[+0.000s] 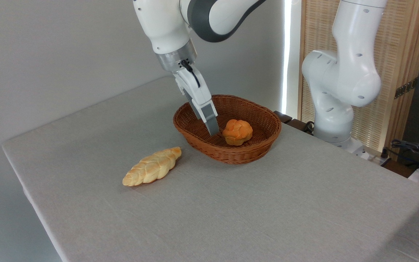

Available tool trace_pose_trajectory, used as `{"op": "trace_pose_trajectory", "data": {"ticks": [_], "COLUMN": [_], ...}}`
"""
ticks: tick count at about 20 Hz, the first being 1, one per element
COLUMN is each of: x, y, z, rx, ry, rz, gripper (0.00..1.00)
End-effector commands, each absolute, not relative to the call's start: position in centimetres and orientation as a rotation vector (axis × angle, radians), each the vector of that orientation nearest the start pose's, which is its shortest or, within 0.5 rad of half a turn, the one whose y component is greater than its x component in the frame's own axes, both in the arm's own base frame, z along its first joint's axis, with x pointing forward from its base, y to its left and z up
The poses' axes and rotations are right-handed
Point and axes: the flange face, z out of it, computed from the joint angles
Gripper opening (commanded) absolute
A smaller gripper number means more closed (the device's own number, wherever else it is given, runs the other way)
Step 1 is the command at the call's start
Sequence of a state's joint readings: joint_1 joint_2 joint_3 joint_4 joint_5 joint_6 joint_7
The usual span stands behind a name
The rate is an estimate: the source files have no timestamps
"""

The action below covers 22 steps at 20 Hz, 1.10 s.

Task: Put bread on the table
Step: 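Move the gripper over the wicker basket toward the round bun, then lower the gripper into the basket and close on the round bun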

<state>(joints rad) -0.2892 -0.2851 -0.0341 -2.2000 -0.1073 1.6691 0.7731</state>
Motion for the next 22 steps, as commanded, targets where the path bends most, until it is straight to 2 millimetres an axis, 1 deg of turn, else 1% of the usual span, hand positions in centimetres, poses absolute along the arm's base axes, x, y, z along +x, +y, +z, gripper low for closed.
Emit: {"op": "trace_pose_trajectory", "data": {"ticks": [1,2,4,6,10,14,16,20,21,22], "x": [39.2,38.7,37.7,37.2,36.3,35.7,35.7,36.0,36.0,35.9], "y": [-14.1,-14.1,-14.7,-14.7,-14.6,-16.6,-16.8,-17.0,-17.0,-17.3], "z": [47.1,46.1,44.8,44.4,42.6,41.2,40.7,40.7,40.5,40.5], "rx": [-2.797,-2.775,-2.715,-2.699,-2.688,-2.631,-2.625,-2.625,-2.621,-2.614], "ry": [1.702,1.708,1.741,1.748,1.754,1.814,1.818,1.818,1.819,1.824], "rz": [0.467,0.508,0.568,0.583,0.652,0.700,0.720,0.710,0.715,0.714], "gripper": [1.00,1.00,1.00,1.00,1.00,1.00,1.00,1.00,1.00,0.97]}}
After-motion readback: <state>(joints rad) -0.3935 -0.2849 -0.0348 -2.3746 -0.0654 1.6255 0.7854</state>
